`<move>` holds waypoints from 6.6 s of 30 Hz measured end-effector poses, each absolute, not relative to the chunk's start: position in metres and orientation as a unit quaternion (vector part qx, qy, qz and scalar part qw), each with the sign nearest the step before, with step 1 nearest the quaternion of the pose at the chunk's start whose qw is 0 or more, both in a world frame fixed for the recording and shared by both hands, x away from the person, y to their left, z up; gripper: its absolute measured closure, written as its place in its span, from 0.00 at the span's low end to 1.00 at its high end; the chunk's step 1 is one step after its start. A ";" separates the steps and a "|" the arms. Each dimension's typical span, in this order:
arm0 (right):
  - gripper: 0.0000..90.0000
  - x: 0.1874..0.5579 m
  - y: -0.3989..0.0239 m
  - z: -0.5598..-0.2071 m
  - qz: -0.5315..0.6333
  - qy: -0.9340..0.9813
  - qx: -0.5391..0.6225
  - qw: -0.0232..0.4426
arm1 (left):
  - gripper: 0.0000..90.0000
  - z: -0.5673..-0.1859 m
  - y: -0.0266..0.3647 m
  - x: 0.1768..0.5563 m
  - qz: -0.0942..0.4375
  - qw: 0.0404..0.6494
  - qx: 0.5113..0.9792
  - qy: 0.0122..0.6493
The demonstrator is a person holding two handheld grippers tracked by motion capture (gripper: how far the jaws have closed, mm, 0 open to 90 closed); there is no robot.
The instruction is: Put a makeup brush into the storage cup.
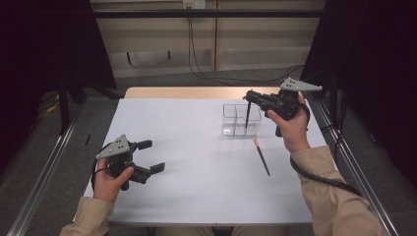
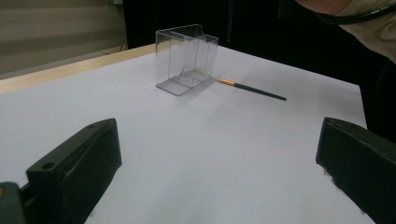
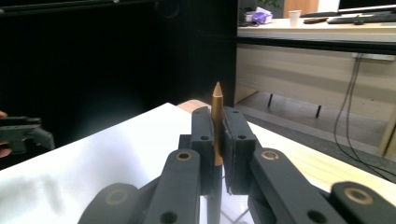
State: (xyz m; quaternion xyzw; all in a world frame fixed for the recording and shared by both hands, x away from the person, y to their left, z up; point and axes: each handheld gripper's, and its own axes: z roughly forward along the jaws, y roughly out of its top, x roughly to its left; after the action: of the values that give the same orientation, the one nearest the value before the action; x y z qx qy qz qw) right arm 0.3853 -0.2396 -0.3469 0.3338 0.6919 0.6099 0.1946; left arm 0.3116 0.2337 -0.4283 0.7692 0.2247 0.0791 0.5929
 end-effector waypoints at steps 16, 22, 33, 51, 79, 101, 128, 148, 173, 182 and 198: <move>0.94 0.410 -0.254 -0.349 0.587 0.685 0.363 0.236 | 0.00 -0.429 0.239 0.310 0.080 0.597 0.765 0.227; 0.94 0.414 -0.259 -0.351 0.585 0.678 0.373 0.243 | 0.00 -0.429 0.242 0.309 0.083 0.596 0.765 0.229; 0.94 0.421 -0.263 -0.356 0.576 0.675 0.384 0.255 | 0.00 -0.428 0.246 0.306 0.086 0.596 0.764 0.231; 0.94 0.427 -0.263 -0.368 0.569 0.675 0.394 0.256 | 0.00 -0.429 0.249 0.304 0.089 0.596 0.763 0.234; 0.94 0.420 -0.261 -0.392 0.563 0.683 0.399 0.239 | 0.00 -0.429 0.252 0.300 0.091 0.595 0.762 0.238; 0.18 0.398 -0.267 -0.390 0.580 0.676 0.387 0.236 | 0.00 -0.430 0.253 0.299 0.095 0.592 0.763 0.243; 0.09 0.354 -0.276 -0.403 0.586 0.680 0.375 0.230 | 0.00 -0.429 0.253 0.298 0.101 0.590 0.763 0.242; 0.05 0.323 -0.295 -0.416 0.577 0.687 0.377 0.229 | 0.00 -0.429 0.253 0.298 0.106 0.590 0.763 0.244; 0.05 0.289 -0.308 -0.428 0.564 0.703 0.375 0.218 | 0.00 -0.432 0.255 0.299 0.109 0.589 0.762 0.246; 0.05 0.278 -0.314 -0.430 0.562 0.704 0.376 0.216 | 0.00 -0.433 0.258 0.300 0.112 0.589 0.759 0.252; 0.05 0.261 -0.321 -0.431 0.555 0.710 0.376 0.213 | 0.00 -0.432 0.256 0.302 0.113 0.590 0.760 0.249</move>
State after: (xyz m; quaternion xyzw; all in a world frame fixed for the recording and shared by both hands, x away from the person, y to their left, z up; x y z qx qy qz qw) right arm 0.2613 -0.3205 -0.4315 0.3759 0.7105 0.5554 0.2132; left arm 0.3019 0.2556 -0.4317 0.7599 0.2494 0.1130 0.5896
